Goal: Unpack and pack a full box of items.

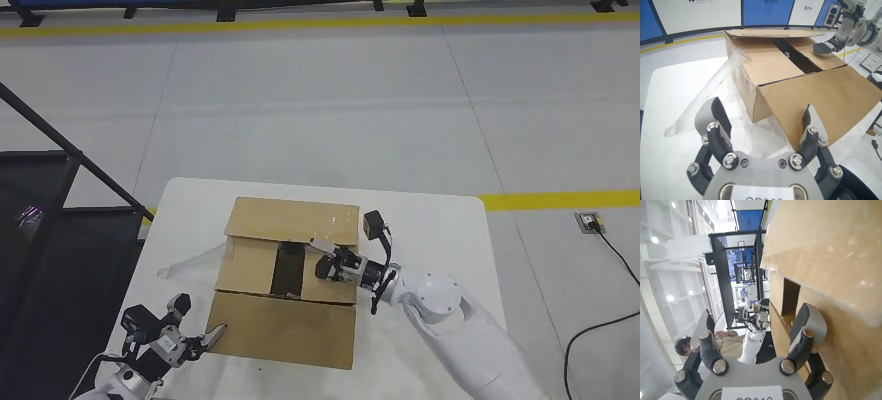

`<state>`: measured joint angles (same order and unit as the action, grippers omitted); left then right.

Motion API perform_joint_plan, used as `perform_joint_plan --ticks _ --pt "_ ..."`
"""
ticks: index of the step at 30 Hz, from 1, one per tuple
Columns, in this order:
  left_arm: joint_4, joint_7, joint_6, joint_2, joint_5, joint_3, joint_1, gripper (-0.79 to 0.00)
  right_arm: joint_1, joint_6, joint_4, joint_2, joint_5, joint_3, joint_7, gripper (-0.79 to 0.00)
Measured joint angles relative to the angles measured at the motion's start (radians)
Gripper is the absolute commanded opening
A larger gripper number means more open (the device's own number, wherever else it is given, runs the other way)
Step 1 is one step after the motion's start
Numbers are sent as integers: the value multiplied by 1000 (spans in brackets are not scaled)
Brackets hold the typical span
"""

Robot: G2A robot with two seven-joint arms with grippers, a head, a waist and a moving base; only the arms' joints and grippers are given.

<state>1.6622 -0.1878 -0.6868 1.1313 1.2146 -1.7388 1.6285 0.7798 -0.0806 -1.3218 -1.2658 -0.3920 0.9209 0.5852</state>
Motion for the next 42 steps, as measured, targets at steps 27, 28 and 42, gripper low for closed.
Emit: perform_joint_plan --ticks 27,28,42 --pt "-10 1 10 -9 -7 14 10 0 -209 31 160 -88 266 -32 -479 0" --pt "-12 0 11 -9 -9 15 9 0 -232 14 196 -97 263 -40 -482 0" --pt "-27 1 23 -11 -17 24 17 0 -407 -155 558 -218 217 -152 -531 0"
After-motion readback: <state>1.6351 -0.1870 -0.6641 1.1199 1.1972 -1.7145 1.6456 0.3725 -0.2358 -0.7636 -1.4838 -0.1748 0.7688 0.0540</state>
